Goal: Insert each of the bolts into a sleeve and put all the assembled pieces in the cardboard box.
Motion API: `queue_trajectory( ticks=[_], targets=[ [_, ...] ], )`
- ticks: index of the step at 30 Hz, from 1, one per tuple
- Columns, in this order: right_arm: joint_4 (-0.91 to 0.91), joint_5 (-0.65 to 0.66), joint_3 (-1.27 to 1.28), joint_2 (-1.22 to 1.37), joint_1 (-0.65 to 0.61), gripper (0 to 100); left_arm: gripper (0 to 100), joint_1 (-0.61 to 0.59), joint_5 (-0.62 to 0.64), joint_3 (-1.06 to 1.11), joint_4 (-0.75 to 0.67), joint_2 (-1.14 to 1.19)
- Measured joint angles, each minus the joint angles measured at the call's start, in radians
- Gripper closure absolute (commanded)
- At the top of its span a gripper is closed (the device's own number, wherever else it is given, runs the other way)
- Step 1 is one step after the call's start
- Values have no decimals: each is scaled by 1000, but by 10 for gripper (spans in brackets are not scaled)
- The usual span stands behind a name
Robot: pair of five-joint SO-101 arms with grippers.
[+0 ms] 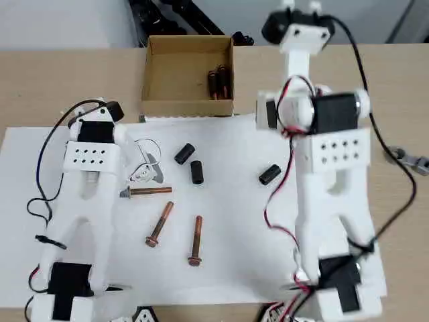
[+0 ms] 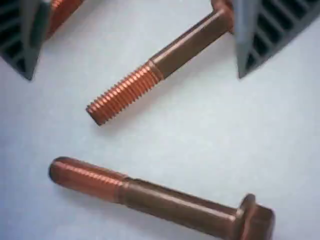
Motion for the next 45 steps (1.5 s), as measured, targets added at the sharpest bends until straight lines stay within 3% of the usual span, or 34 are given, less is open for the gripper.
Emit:
queue_trajectory(
  ticks=[12, 29, 37, 45],
  targets=[
    [-3, 0, 503, -336, -2, 991, 756, -2, 0, -18, 6, 117],
    [-78, 0, 936, -816, 0, 991, 755, 2, 97, -25, 3, 118],
    [-110, 0, 993, -928, -2, 991, 754, -8, 193, -25, -63, 118],
    [-110, 0, 993, -934, 6, 991, 756, -75, 204, -25, -114, 187]
  ],
)
